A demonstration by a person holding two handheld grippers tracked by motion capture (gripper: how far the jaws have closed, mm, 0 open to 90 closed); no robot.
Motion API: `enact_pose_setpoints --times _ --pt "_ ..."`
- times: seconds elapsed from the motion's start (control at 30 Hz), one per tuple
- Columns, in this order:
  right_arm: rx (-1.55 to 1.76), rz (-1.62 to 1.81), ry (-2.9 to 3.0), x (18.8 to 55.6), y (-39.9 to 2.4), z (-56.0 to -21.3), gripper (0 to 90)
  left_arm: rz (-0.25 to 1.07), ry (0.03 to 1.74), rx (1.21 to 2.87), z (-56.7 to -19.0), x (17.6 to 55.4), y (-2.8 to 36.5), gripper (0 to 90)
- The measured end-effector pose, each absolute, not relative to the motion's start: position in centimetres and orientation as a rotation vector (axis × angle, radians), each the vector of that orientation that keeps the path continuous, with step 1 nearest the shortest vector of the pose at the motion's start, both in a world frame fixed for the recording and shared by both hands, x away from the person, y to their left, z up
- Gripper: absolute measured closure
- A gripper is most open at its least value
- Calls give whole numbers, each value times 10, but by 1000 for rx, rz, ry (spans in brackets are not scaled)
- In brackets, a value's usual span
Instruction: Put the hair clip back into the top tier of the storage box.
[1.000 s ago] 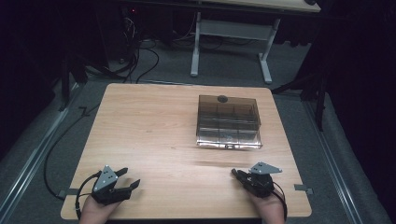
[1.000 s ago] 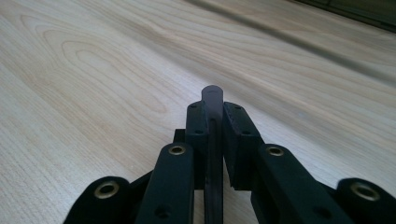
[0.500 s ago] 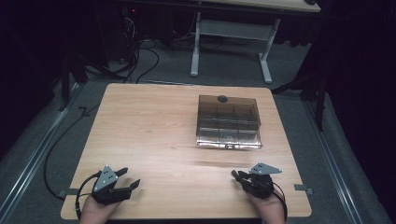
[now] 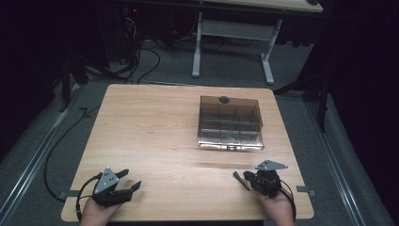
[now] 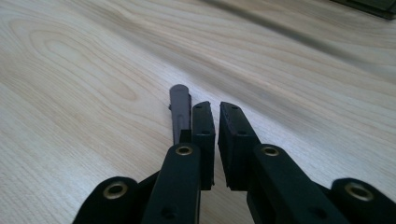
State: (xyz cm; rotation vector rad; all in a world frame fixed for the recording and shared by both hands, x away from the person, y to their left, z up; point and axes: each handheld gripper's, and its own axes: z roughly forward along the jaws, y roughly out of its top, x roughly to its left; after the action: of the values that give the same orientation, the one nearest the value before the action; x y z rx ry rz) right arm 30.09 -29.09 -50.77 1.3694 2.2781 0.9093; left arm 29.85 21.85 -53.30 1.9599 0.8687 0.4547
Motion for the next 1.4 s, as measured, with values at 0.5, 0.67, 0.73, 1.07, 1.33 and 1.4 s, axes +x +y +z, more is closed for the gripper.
enact_pose_setpoints --times 0.5,0.67,0.73,1.07,1.33,1.4 --pt "1479 696 2421 316 -294 -497 839 439 836 1965 -533 298 218 319" --pt "1488 646 2457 319 -295 -496 836 441 839 1965 -533 298 218 320" --pt "1492 630 2470 320 -295 -495 828 440 840 1965 -533 298 218 319" --pt "1495 536 2556 325 -292 -489 815 440 845 1961 -533 298 219 319" --pt "1486 469 2611 330 -289 -483 805 437 844 1962 -533 298 219 319" --pt "1479 453 2629 332 -289 -482 804 436 842 1962 -533 298 219 319"
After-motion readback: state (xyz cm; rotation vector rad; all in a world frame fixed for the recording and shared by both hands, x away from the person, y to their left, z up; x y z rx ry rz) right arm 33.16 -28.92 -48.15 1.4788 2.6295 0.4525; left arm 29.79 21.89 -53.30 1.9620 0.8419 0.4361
